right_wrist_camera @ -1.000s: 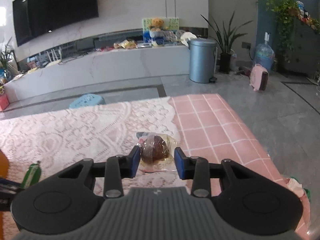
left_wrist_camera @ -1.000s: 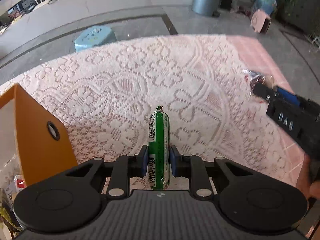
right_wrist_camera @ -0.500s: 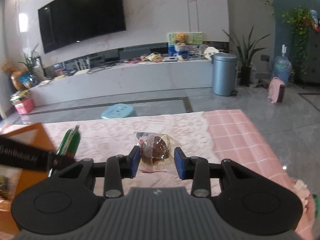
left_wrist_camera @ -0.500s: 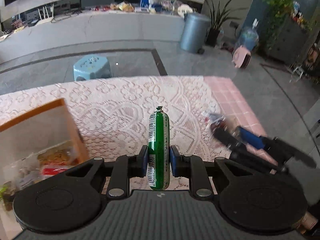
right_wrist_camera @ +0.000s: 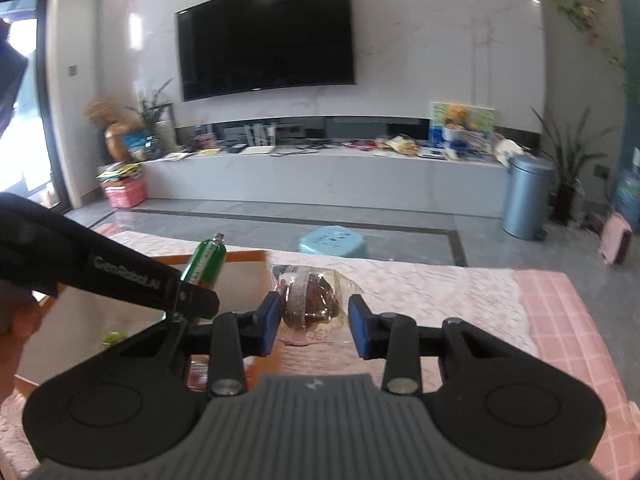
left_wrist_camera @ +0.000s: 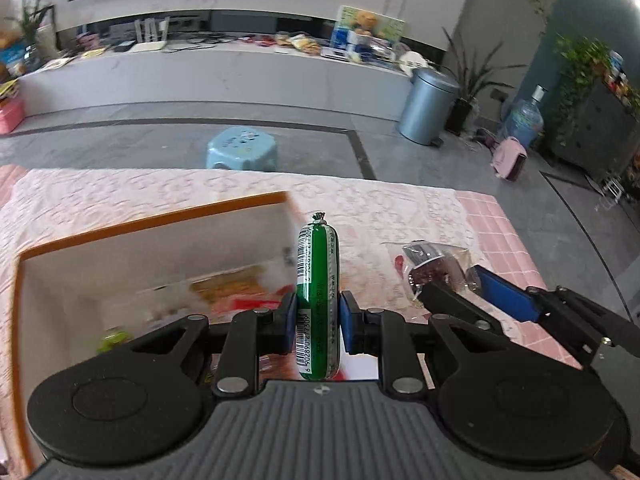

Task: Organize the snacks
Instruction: 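Lift both held snacks and carry them over the orange box, then open both grippers to release the snacks into the box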

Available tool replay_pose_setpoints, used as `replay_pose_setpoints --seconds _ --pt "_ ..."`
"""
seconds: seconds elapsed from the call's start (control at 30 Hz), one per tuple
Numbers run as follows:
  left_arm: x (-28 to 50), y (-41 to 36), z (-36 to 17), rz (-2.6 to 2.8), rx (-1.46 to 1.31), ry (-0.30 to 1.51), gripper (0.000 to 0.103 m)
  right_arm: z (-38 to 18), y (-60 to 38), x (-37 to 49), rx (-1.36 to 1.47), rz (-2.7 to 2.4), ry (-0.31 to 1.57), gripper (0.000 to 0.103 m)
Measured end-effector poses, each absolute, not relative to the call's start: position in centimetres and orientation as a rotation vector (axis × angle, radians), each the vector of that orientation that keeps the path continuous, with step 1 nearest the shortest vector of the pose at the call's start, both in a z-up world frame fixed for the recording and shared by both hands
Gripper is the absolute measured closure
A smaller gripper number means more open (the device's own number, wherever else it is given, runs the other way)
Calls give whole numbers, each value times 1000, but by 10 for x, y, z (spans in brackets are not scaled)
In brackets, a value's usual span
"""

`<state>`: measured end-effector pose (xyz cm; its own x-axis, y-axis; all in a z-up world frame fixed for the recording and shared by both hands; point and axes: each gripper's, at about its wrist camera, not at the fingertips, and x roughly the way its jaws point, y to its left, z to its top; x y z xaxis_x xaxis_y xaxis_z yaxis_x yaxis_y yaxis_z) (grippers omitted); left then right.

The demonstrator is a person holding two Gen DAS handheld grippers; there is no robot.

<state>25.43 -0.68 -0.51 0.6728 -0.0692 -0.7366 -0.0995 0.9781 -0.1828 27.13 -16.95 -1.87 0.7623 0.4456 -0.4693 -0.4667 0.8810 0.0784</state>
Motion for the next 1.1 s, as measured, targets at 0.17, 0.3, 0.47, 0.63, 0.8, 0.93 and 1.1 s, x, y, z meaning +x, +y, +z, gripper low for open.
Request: replay_pose_setpoints --seconds 0.17,0.3,0.47,0.63,0.8,0.93,1.1 --pt "241 28 -9 48 -243 848 79 -11 -127 258 -102 550 496 68" --pt "233 54 -15 73 -253 861 79 -9 -96 252 -152 586 510 68" --pt "228 81 -32 96 -261 902 79 -15 -62 252 -232 594 558 68" --pt "227 93 -52 95 -247 935 79 -28 -42 263 -297 581 628 68" --pt "232 98 -67 79 -237 967 79 -44 -29 275 -352 555 680 68" --pt "234 100 -76 70 -213 1000 79 -56 -22 285 -388 526 729 68" --pt "236 106 -86 85 -216 1034 79 -69 -17 291 -413 496 768 67"
